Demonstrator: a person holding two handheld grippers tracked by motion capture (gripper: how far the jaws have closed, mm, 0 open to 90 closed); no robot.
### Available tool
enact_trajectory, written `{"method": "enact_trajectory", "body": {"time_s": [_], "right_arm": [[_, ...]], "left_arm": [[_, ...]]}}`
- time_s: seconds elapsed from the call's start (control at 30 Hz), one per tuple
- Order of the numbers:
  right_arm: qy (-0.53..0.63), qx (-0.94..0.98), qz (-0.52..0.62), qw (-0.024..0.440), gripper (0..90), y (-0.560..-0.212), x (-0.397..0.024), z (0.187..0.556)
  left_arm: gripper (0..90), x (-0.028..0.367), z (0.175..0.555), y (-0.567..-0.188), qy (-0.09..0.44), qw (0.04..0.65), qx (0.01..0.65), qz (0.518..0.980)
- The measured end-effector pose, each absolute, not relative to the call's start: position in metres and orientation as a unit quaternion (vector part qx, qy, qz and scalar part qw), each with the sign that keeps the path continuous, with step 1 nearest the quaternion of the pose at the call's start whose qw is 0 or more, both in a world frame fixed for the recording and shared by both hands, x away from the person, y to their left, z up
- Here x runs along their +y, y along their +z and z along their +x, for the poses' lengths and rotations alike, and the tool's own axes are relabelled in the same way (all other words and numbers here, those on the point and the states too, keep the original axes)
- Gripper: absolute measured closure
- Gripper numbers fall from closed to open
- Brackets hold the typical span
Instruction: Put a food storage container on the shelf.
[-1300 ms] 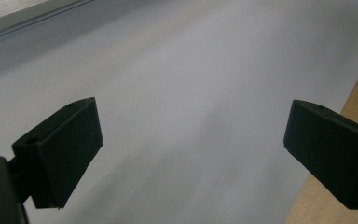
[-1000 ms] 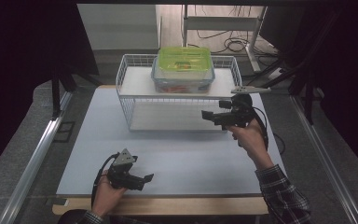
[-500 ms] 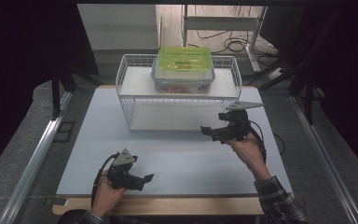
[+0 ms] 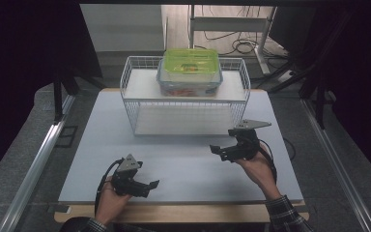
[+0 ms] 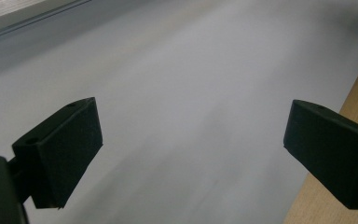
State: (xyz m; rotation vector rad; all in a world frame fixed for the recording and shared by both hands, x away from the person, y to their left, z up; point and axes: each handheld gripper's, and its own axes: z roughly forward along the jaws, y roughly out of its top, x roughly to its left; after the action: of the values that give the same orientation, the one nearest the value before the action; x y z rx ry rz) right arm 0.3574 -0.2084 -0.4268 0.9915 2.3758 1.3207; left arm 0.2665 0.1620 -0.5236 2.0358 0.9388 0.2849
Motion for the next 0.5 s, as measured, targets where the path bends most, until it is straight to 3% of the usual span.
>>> {"method": "enact_trajectory", "body": {"time_s": [0.5], "right_arm": [[0.446, 0.815, 0.334, 0.158, 1.7, -0.455, -0.225, 0.341]], "left_arm": [[4.1, 0.162, 0.266, -0.524, 0.111, 0.428, 0.374, 0.815]]}}
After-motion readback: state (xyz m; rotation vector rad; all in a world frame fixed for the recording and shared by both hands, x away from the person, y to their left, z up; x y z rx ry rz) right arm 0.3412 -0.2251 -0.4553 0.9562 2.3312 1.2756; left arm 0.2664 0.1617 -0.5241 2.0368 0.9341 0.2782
